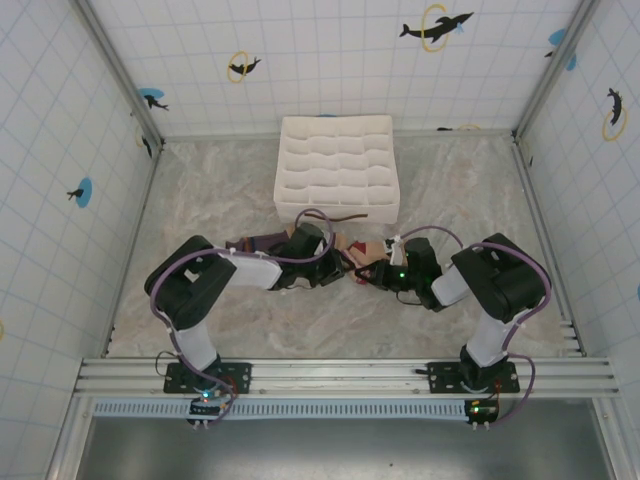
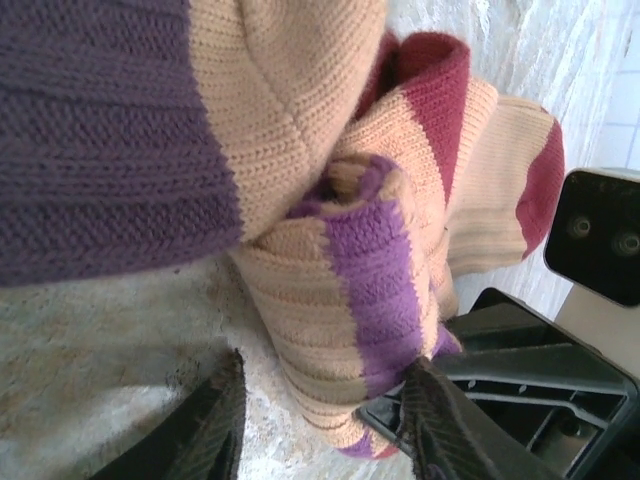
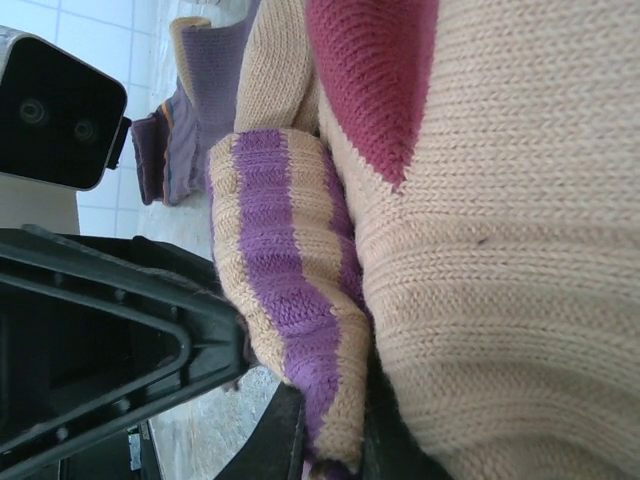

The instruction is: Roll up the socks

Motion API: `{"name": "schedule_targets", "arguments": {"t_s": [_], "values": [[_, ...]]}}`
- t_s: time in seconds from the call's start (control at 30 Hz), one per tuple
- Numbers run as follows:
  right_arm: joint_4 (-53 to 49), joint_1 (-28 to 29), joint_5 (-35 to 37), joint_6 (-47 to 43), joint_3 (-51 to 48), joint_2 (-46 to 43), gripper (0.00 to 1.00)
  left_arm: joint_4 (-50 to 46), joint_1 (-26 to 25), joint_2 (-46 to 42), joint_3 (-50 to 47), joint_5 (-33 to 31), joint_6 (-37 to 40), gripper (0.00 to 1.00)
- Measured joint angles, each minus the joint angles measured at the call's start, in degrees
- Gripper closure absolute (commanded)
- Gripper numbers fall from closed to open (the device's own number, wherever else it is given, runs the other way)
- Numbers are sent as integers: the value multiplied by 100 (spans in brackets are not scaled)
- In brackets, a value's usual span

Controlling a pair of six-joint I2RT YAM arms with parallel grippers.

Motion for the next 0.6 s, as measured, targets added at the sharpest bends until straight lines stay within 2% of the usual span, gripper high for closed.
{"name": "schedule_targets", "arguments": {"t_s": [0.1, 0.17, 0.23, 0.27, 0.43, 0.57, 0.6], "values": [[0, -2, -2, 48, 0, -2, 100, 103, 0, 103, 24, -11, -57, 72], [-4, -4, 4, 70, -4, -9, 100, 170, -2, 177, 70, -2, -116, 83], [4, -7, 31, 85, -24, -24, 95, 223, 0, 219, 92, 9, -153, 93], [2, -11, 59, 83, -42, -52, 90, 234, 0, 227, 103, 17, -153, 98], [-179, -7, 210, -37, -142, -369, 65, 199, -35, 254, 162, 48, -144, 100], [-931, 94, 494, -417, -153, -1005, 42, 22, -37, 238, 225, 61, -90, 100], [-1137, 146, 605, -560, -142, -1167, 39, -48, -37, 225, 243, 59, -50, 100]]}}
